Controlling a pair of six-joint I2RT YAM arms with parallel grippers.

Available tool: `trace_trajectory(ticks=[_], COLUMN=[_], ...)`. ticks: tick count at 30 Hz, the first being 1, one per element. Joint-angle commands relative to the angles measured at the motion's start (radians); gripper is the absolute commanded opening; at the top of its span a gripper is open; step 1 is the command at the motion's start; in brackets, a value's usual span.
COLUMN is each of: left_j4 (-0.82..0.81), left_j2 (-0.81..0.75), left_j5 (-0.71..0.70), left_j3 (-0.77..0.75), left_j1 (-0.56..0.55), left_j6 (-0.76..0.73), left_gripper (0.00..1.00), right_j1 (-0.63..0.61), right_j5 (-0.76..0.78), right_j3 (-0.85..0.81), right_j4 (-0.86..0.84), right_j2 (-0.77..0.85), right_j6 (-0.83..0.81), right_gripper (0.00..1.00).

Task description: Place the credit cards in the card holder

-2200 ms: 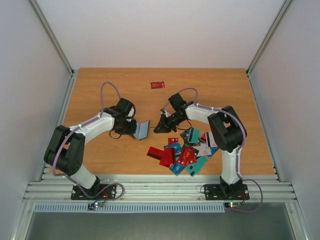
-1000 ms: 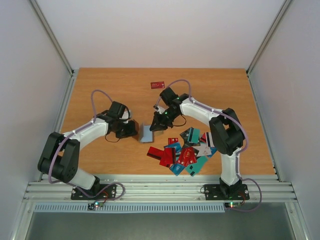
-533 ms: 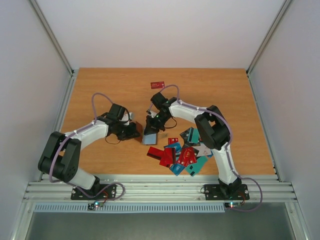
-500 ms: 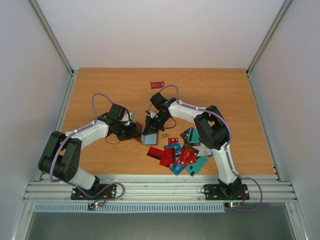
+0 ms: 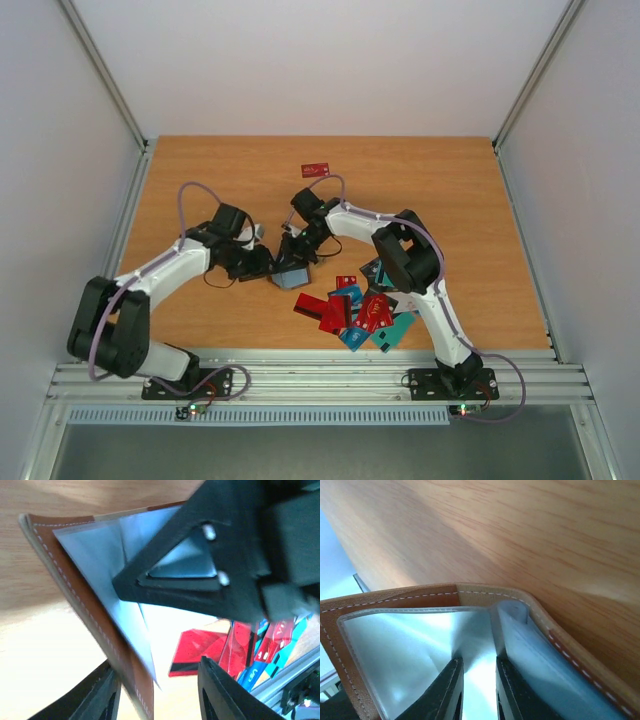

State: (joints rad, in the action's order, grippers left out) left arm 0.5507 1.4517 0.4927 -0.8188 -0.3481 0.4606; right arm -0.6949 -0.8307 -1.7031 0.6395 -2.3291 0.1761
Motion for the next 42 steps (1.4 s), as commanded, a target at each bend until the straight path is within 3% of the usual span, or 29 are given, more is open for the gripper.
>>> trace_trajectory(ticks=[1, 7, 16, 29, 36, 42], left_j4=[0.189, 0.264, 0.07, 0.135, 0.127, 0.075], left_j2=[-0.126, -0.234, -0.168, -0.143, -0.142, -0.1], left_j5=[-0.09, -0.078, 0.057, 0.01, 0.017, 0.022], left_j3=[-0.085, -0.128, -0.087, -0.159, -0.138, -0.126], left_j1=[-0.002, -0.003, -0.031, -0.146, -0.22, -0.316], left_j6=[-0.074, -0.125, -0.069, -0.069, -0.042, -0.005], left_gripper=[0.49, 0.62, 0.55, 0.5, 0.47, 0.46], right_j1=[-0.011, -0.012, -0.001, 0.037, 0.079, 0.136], right_j5=[0.043, 0.054, 0.054, 0.059, 0.114, 0.191], right_j3=[-0.029, -0.033, -0.144, -0.216, -0.016, 0.365], right_j4=[0.046, 0.063, 0.172, 0.289, 0.274, 0.202], right_j2=[-0.047, -0.056, -0.045, 0.075, 0.285, 0.553], right_j6=[-0.03, -0.038, -0.1, -0.144, -0.16, -0.116], right_gripper=[0.22, 0.31, 0.39, 0.41, 0.45, 0.48])
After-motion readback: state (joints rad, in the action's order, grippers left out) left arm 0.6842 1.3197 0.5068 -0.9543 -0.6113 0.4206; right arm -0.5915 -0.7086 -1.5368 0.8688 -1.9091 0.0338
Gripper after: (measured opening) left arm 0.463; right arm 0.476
